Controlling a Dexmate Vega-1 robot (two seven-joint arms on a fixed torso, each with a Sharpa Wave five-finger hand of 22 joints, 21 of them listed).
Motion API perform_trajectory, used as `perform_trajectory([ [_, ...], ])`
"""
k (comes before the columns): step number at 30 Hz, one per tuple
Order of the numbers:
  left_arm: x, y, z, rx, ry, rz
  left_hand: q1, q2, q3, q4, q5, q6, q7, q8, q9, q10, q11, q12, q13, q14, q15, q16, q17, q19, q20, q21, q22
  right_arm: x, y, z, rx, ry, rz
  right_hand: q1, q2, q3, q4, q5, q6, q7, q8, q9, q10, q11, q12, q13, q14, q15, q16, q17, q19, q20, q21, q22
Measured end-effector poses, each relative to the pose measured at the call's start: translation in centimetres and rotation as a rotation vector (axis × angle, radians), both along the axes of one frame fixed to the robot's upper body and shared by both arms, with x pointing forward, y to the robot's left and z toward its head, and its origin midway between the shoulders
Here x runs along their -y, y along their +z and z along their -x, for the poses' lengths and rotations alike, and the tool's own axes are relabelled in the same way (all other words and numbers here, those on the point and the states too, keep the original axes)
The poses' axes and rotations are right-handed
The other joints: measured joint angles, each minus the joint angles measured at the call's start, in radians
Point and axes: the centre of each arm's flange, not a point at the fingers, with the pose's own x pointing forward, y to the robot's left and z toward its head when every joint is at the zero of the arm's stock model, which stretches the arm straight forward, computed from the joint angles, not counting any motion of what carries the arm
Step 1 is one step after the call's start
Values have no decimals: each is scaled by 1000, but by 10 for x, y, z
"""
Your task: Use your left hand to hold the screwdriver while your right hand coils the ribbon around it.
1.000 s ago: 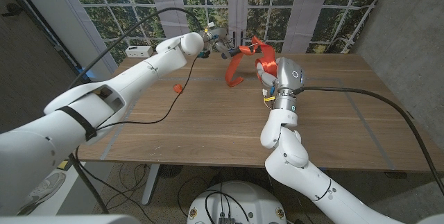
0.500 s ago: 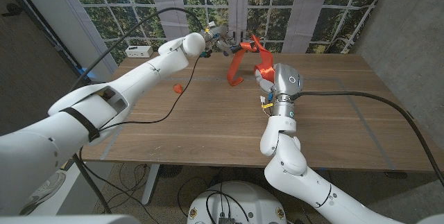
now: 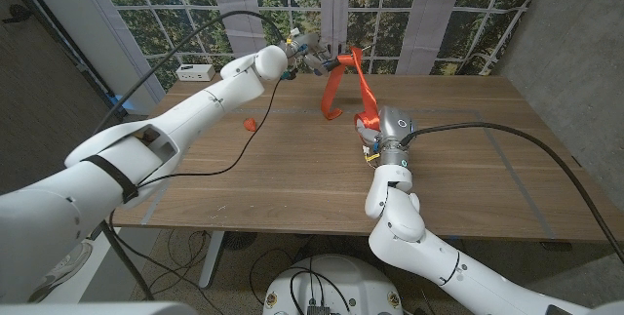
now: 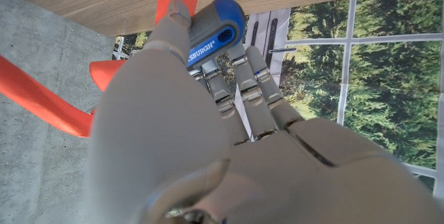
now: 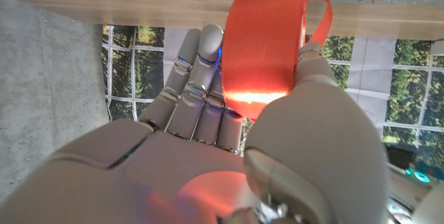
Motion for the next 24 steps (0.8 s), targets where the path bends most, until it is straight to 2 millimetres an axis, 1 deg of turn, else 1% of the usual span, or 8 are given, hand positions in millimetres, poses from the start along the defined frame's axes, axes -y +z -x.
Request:
perform_trajectory([
  [4,0,0,4,-7,-12,-4,0,0,0,0,0,0,0,0,0,0,0,0,-4,9,-1,-1,0,0,0,3,1,5,-3,-14,-14,-24,-5,0,0,0,0,0,0,0,0,0,0,0,-2,0,0,0,0,0,0,0,0,0],
  [6,1,0,7,-11,-20,-7,0,0,0,0,-1,0,0,0,0,0,0,0,-6,9,-1,-1,0,0,0,3,1,7,-3,-19,-13,-32,-7,0,0,0,0,0,0,0,-1,0,0,0,-4,15,0,0,0,0,0,0,0,0],
  [8,2,0,10,-13,-30,-10,0,0,-1,1,-2,0,0,0,0,0,0,0,-9,9,-1,-2,0,0,0,3,1,9,-2,-25,-8,-42,-9,0,0,-5,3,0,0,0,-1,0,0,0,-4,15,0,0,0,0,0,0,0,0],
  [11,3,2,15,-6,-40,-11,0,0,-3,3,-2,0,0,0,0,0,0,0,-12,9,-1,-2,0,0,0,3,1,8,-3,-26,-1,-33,-17,0,0,-5,3,0,0,0,-1,0,1,0,-4,15,0,0,3,1,0,0,0,0],
  [13,5,0,17,-17,-53,-15,0,0,-3,3,-2,0,0,0,0,0,0,0,-13,9,-2,-3,0,0,0,3,1,12,0,-39,3,-59,-12,0,0,-5,3,0,0,0,-1,0,2,2,-4,15,0,0,6,2,0,0,0,0],
  [21,7,-2,29,-32,-86,-20,0,0,-3,3,-4,0,0,0,0,1,-2,0,-20,12,2,-8,0,2,-2,3,1,16,6,-61,32,-81,-14,0,0,-5,3,0,0,0,-4,0,3,2,-3,15,0,0,13,9,-4,4,0,0],
  [23,7,-3,30,-41,-91,-22,0,0,-3,3,-4,0,0,2,0,-2,-6,0,-20,16,-2,-11,0,4,-4,3,1,18,9,-68,37,-93,-13,0,0,-5,3,0,0,0,-4,0,4,3,-3,15,0,0,13,9,-4,4,0,0],
  [24,7,-3,31,-43,-95,-23,0,0,-3,3,-4,0,0,2,0,-2,-6,0,-20,16,-2,-11,0,4,-4,3,1,19,14,-71,50,-96,-18,0,0,-5,3,0,0,0,-4,0,4,3,-3,15,0,0,13,9,-3,4,0,0],
])
